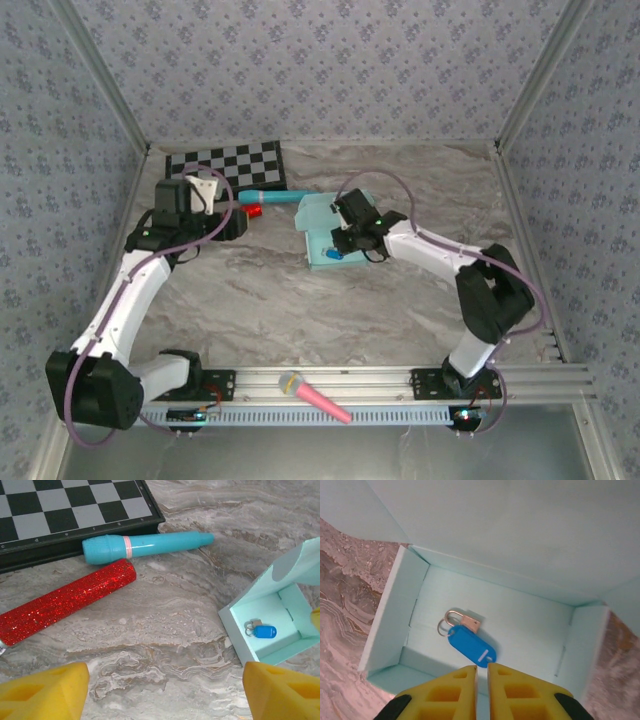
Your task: Fold the paper box
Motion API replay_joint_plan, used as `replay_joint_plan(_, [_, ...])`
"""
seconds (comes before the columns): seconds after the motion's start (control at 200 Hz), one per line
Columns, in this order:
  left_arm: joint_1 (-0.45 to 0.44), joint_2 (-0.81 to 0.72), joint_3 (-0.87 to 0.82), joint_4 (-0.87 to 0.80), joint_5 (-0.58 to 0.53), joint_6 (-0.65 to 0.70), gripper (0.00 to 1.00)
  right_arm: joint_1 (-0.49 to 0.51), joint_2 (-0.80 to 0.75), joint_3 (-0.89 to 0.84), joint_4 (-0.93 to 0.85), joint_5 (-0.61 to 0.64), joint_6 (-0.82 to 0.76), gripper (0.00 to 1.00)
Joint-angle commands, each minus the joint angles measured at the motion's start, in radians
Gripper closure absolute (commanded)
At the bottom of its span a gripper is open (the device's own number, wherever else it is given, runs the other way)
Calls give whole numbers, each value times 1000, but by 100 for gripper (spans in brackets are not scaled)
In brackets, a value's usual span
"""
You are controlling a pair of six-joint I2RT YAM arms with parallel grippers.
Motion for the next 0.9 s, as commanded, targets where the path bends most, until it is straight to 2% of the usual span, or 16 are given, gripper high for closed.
replay_joint_plan(0.0, [-57,8,39,-9,-9,12,16,-36,-75,-59,36,49,4,84])
replay_joint_plan(0.125, [-145,42,55,1,-47,20,15,-101,-138,-113,40,29,-5,82])
replay_joint_plan(0.25, [-206,113,83,8,-58,33,14,-190,-183,-146,28,-40,-24,74])
replay_joint_plan(0.395, [-243,206,133,9,-30,44,14,-291,-201,-161,22,-155,-104,66])
replay_joint_plan(0.535, [-246,279,161,55,19,28,15,-380,-181,-146,45,-296,-181,63])
replay_joint_plan(0.685, [-249,347,183,119,70,28,17,-417,-160,-143,115,-380,-266,61])
replay_joint_plan(0.895, [-251,436,221,165,120,21,20,-415,-127,-130,202,-447,-403,61])
